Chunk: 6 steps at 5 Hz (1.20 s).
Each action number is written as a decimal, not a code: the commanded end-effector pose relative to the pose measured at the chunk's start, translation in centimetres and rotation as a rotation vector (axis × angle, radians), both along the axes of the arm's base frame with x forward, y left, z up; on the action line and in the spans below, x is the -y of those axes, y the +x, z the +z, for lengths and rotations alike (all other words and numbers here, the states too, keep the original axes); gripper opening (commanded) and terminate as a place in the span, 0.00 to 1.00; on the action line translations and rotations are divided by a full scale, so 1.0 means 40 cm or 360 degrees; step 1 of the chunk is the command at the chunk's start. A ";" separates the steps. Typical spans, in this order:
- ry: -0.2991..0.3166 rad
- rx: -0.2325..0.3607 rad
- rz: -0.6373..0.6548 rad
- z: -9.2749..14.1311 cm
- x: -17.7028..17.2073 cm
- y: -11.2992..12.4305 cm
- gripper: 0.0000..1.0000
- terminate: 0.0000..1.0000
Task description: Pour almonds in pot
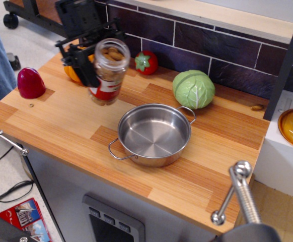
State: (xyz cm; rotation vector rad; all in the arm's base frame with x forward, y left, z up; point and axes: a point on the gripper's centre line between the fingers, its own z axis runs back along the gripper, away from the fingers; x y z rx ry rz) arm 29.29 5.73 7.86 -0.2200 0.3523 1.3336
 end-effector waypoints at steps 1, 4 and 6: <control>0.0454 0.0374 0.0161 0.081 0.053 0.002 0.00 0.00; 0.1044 0.0945 0.0015 0.086 0.102 0.042 0.00 0.00; 0.1227 0.1276 -0.0223 0.084 0.105 0.060 0.00 0.00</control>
